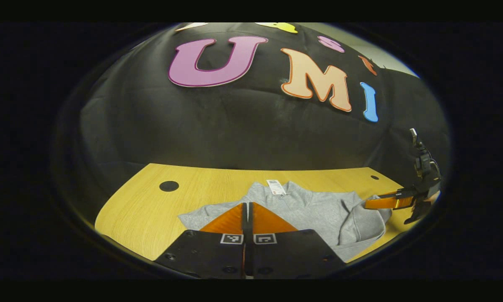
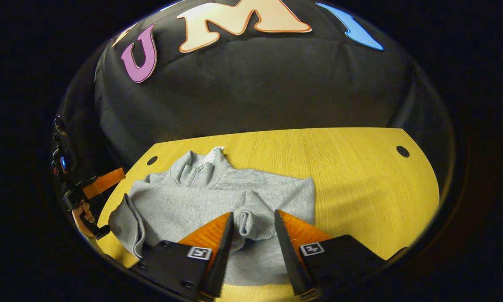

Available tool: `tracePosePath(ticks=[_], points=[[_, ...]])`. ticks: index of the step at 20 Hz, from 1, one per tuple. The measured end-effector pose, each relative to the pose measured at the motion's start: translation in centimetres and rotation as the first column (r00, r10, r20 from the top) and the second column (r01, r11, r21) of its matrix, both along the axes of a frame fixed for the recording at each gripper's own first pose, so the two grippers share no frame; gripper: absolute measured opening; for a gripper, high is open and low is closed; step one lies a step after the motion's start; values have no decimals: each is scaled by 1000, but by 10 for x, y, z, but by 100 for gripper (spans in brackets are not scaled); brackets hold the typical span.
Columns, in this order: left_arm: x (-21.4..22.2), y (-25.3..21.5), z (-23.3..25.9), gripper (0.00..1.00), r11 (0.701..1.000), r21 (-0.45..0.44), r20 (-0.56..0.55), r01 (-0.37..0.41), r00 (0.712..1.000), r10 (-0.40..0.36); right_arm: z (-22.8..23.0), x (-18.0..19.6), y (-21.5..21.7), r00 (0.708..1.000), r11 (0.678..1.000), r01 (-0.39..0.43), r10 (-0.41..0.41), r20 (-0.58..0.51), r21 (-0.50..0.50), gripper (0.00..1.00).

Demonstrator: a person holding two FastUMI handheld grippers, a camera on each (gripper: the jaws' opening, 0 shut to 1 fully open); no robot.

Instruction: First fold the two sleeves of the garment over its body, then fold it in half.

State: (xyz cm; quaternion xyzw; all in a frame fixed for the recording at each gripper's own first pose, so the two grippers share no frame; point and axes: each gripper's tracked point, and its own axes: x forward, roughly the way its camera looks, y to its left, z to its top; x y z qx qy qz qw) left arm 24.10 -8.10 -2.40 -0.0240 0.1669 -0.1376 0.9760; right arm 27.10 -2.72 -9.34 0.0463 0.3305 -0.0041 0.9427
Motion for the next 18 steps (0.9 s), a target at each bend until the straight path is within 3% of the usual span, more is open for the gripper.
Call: tracePosePath(ticks=[2,4,7,13,15,18], points=[[-2,6,7,0,1000,16,19,-17,1000,16,9,2,-2,999,1000,-10,10,34,-16,98],[-5,12,20,26,999,26,46,-30,999,29,32,3,1,995,1000,-23,24,94,-18,98],[-14,24,51,97,997,32,129,-72,989,68,74,-3,15,976,998,-58,56,211,3,94],[-70,28,119,94,997,-17,298,-70,952,72,153,-54,43,886,996,-89,88,456,-21,98],[-95,29,133,93,997,-24,344,-67,936,71,166,-79,57,852,994,-108,103,513,-20,94],[-127,22,137,93,998,-9,380,-58,923,57,176,-119,72,795,991,-113,131,592,-67,97]])
